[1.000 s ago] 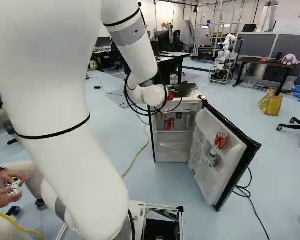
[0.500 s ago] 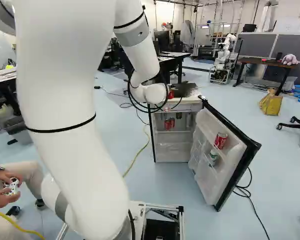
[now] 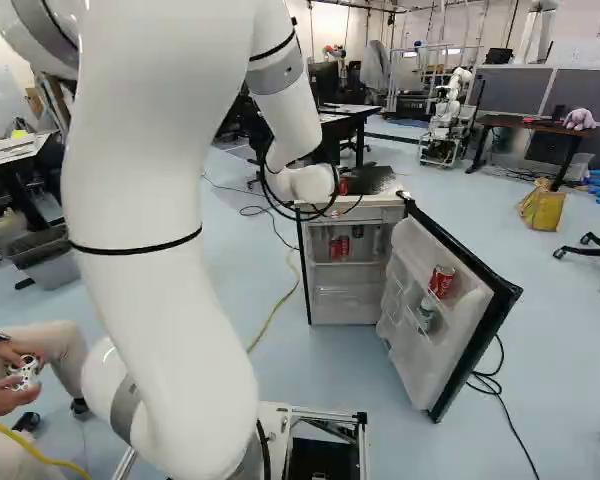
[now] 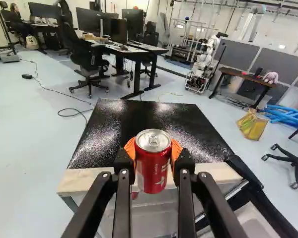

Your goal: Grab a drink from the fridge

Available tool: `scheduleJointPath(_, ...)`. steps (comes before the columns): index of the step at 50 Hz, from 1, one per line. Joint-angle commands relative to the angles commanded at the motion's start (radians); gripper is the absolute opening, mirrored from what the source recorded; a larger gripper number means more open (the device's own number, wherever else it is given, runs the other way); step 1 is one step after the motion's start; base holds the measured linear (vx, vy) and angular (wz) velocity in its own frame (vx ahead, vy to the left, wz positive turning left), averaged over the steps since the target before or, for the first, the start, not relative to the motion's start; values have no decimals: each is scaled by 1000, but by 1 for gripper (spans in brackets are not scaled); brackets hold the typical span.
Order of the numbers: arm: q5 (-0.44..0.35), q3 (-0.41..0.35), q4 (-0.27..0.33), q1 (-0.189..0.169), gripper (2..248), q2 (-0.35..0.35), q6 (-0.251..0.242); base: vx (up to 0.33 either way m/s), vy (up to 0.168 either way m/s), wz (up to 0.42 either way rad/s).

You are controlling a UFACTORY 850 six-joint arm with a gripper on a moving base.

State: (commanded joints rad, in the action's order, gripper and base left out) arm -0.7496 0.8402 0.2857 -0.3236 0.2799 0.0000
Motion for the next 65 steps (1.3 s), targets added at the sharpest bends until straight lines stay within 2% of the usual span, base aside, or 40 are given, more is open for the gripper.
scheduleJointPath(65,51,150,-131,47,89,125,0,0,0,0)
